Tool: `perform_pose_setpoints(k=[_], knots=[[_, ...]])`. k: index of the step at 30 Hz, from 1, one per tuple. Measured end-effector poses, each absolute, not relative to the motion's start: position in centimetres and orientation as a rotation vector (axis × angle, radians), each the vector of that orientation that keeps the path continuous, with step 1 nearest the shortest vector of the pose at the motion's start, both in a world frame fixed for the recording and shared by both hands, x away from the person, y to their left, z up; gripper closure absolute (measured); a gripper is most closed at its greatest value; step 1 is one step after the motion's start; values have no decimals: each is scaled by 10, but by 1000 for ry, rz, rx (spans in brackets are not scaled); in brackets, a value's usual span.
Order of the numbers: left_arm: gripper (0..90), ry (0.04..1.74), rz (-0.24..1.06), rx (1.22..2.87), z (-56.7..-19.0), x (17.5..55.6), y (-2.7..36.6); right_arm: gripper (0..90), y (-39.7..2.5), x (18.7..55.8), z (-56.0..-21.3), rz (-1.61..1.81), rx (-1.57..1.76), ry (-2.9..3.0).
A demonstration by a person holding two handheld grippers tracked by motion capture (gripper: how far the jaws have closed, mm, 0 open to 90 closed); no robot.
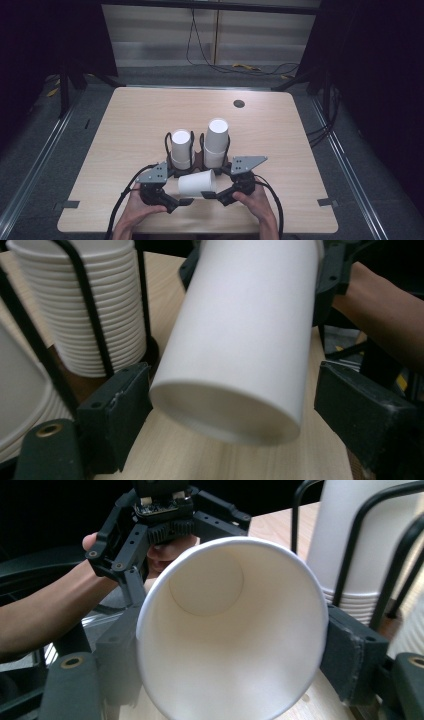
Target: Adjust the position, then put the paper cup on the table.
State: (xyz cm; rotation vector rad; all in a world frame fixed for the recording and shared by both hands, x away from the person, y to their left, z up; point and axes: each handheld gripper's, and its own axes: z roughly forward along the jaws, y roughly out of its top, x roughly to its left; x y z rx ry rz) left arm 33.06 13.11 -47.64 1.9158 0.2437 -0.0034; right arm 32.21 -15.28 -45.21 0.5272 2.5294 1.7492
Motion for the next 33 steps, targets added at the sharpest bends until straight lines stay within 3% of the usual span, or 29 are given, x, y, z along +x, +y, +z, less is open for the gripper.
perform_pose_setpoints(k=[10,23,33], knots=[[154,398,67,1853,-485,332,148,231,-177,315,-450,1693,663,2463],[155,542,288,1786,-499,327,159,231,-198,310,-449,1630,770,2410],[154,626,342,1713,-508,322,166,231,-207,310,-446,1526,874,2382]])
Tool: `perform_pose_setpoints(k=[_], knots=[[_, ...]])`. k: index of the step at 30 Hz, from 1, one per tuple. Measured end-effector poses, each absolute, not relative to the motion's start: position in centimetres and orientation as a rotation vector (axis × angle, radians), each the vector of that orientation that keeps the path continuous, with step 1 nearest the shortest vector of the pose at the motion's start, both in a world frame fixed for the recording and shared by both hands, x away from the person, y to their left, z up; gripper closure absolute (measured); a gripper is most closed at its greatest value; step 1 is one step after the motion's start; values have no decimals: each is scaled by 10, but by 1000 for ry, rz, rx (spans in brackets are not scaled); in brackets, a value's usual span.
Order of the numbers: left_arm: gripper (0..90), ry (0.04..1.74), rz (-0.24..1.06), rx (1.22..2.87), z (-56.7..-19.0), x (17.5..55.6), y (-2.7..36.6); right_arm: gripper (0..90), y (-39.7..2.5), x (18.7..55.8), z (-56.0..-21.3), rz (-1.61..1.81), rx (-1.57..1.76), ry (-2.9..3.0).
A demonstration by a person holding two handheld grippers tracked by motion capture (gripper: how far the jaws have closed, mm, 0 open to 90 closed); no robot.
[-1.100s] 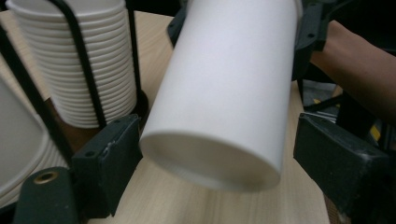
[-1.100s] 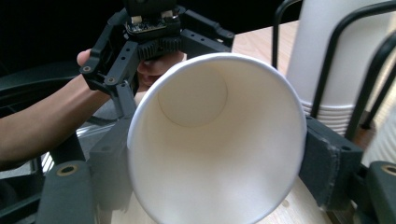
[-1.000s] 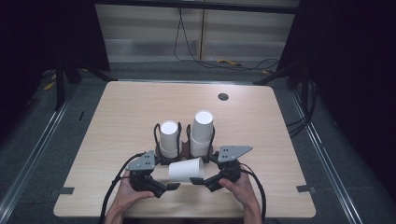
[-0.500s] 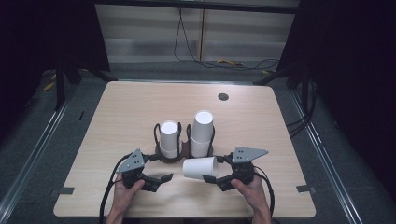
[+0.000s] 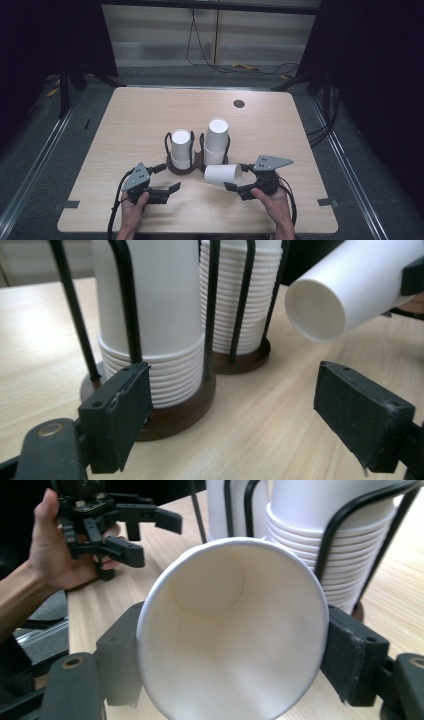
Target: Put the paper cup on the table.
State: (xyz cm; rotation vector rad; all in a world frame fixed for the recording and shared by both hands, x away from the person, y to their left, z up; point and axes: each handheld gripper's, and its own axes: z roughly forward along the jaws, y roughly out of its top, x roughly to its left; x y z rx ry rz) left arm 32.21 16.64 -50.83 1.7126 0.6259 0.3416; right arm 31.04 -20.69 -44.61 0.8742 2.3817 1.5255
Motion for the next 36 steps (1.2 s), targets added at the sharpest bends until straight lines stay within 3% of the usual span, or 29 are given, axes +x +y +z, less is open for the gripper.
perform_pose_setpoints(k=[9,24,36], knots=[[150,687,535,1622,-510,309,166,231,-214,307,-443,1423,956,2349],[154,732,607,1560,-511,309,169,236,-235,310,-428,1180,1130,2282],[157,737,615,1583,-511,310,166,239,-246,333,-407,1031,1197,2277]])
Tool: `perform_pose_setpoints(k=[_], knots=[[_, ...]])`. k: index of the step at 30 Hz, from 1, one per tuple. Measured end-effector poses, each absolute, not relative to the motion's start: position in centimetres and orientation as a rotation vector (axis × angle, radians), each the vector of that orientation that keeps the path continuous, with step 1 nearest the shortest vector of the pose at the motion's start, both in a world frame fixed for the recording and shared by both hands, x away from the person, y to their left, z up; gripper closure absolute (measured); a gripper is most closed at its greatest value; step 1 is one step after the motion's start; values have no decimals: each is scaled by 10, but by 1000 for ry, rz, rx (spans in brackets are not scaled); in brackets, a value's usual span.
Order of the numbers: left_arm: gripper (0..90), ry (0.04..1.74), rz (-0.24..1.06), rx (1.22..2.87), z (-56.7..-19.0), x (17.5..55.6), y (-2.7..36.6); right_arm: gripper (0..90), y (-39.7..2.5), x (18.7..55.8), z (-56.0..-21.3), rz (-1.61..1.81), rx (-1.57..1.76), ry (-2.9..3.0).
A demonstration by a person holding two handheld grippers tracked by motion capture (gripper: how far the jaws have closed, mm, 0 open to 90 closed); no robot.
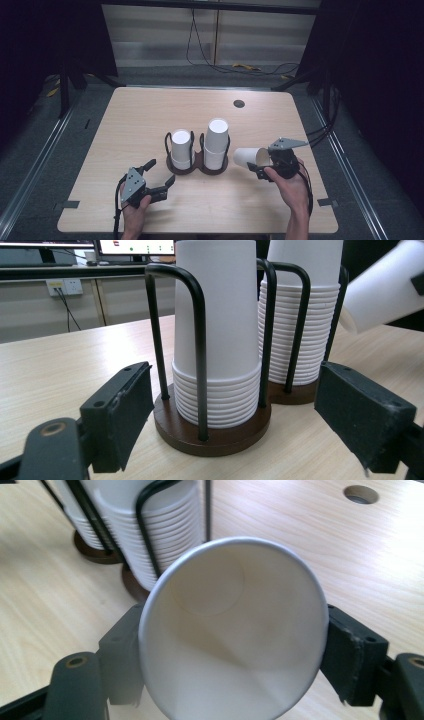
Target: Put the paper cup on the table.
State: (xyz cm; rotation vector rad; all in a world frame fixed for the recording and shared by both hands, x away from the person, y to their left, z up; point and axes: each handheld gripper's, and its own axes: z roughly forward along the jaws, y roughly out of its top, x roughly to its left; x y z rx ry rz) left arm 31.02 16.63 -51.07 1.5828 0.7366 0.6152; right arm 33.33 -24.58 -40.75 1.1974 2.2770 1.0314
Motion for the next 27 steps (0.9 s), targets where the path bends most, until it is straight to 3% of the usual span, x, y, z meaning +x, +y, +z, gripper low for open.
perform_pose_setpoints(k=[9,27], knots=[[157,723,620,1576,-511,309,166,240,-247,357,-386,918,1207,2346],[157,706,626,1592,-511,309,165,238,-232,403,-386,485,1211,2562]])
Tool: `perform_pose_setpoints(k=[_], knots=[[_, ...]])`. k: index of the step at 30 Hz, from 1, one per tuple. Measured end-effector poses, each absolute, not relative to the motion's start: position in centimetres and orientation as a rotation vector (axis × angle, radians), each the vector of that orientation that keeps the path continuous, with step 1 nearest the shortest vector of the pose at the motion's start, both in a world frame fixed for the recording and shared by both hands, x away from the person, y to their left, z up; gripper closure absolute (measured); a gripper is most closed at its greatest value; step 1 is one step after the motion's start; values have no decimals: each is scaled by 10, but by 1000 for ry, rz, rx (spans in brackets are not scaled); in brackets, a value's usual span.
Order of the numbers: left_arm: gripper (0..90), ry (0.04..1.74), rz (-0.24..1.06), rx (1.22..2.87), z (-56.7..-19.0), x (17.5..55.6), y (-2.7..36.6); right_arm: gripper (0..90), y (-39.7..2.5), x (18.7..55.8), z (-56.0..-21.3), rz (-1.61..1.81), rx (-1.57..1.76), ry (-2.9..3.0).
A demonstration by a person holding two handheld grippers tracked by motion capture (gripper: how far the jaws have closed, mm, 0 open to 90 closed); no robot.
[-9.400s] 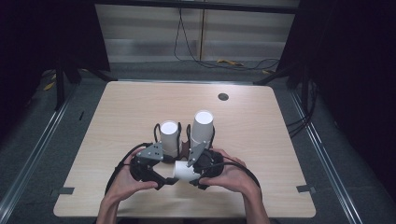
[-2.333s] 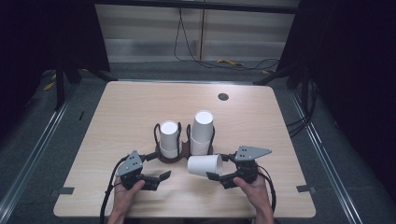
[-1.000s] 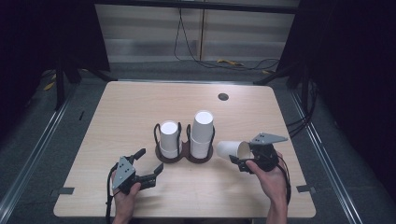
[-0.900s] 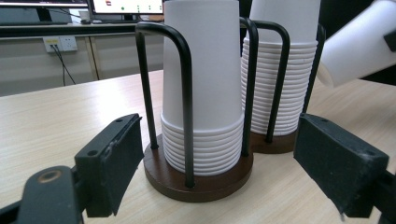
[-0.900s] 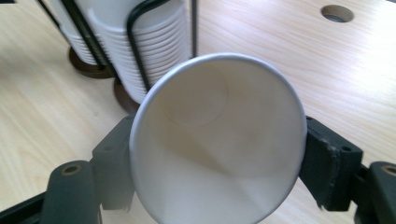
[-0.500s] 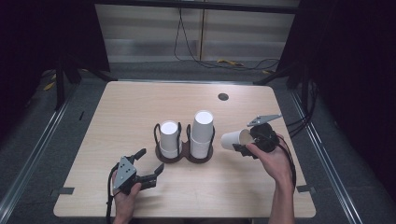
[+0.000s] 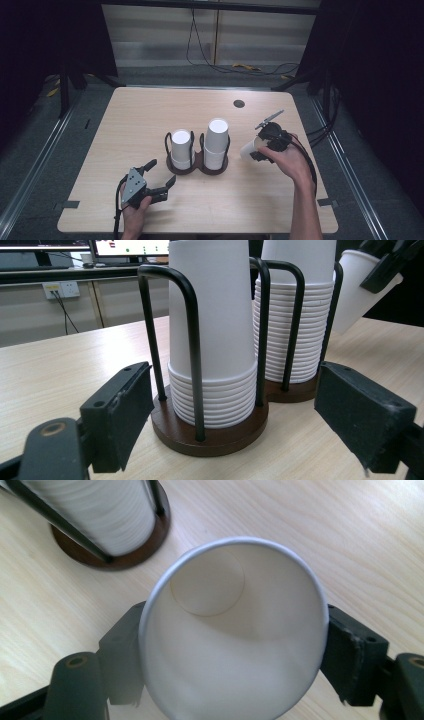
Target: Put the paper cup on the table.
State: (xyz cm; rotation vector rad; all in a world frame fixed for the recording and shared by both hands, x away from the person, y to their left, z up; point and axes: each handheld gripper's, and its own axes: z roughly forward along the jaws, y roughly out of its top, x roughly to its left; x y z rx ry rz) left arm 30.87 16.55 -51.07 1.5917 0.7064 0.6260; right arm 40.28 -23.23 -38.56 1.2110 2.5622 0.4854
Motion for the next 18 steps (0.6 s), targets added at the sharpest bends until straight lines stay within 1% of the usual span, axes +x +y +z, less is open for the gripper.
perform_pose_setpoints(k=[8,18], knots=[[157,709,621,1591,-511,309,165,233,-224,420,-399,306,1209,2620],[157,713,621,1588,-511,309,166,223,-225,426,-400,213,1236,2644]])
